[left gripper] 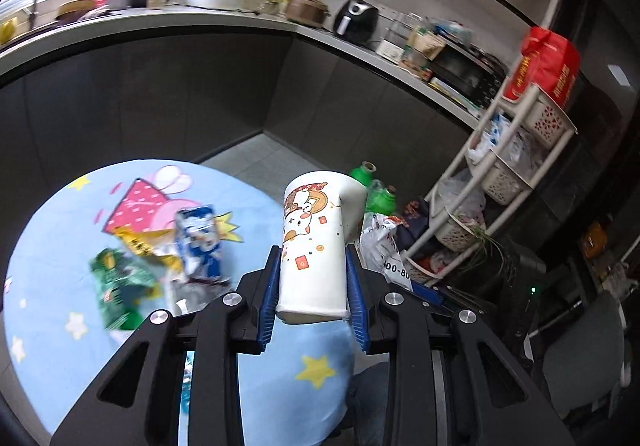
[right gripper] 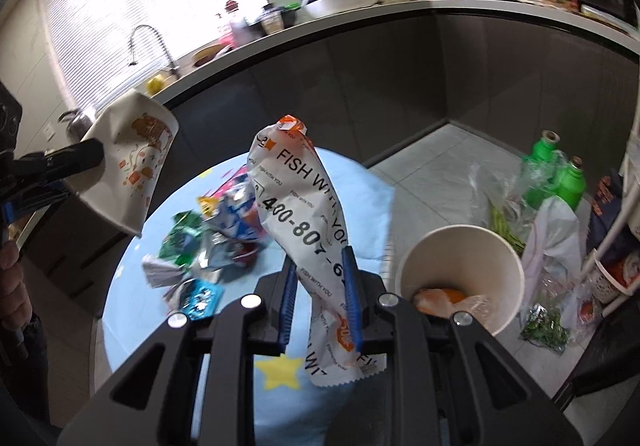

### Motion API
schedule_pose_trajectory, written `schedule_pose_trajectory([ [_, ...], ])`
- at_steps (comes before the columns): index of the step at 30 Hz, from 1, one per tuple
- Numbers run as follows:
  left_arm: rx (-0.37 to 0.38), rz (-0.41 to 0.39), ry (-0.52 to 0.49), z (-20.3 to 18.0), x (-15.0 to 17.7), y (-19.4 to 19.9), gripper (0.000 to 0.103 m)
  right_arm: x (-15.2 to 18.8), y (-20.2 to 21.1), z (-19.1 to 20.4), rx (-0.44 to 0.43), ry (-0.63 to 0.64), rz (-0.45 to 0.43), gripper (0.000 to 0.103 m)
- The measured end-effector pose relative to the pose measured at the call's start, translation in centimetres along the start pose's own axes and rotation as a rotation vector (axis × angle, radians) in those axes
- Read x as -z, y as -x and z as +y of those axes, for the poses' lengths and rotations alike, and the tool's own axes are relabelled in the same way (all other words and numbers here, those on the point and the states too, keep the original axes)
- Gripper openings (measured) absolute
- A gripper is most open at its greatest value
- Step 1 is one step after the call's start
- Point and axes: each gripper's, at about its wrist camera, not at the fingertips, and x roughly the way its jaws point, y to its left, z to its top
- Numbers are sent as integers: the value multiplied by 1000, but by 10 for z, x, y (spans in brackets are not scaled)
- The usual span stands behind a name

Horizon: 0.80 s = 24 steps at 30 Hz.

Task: Collect trash
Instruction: 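Drop paper cup into bucket with left tool while right tool drops wrapper in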

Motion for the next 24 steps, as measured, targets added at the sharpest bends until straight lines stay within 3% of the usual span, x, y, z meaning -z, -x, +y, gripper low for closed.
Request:
schedule_pose_trajectory([
  [11, 94, 94, -94, -61, -15, -108, 29, 7, -11, -88, 130, -159, -16, 23],
  [24, 70, 249, -128, -79, -5, -240, 30, 28, -78, -163, 186, -263, 53, 23],
])
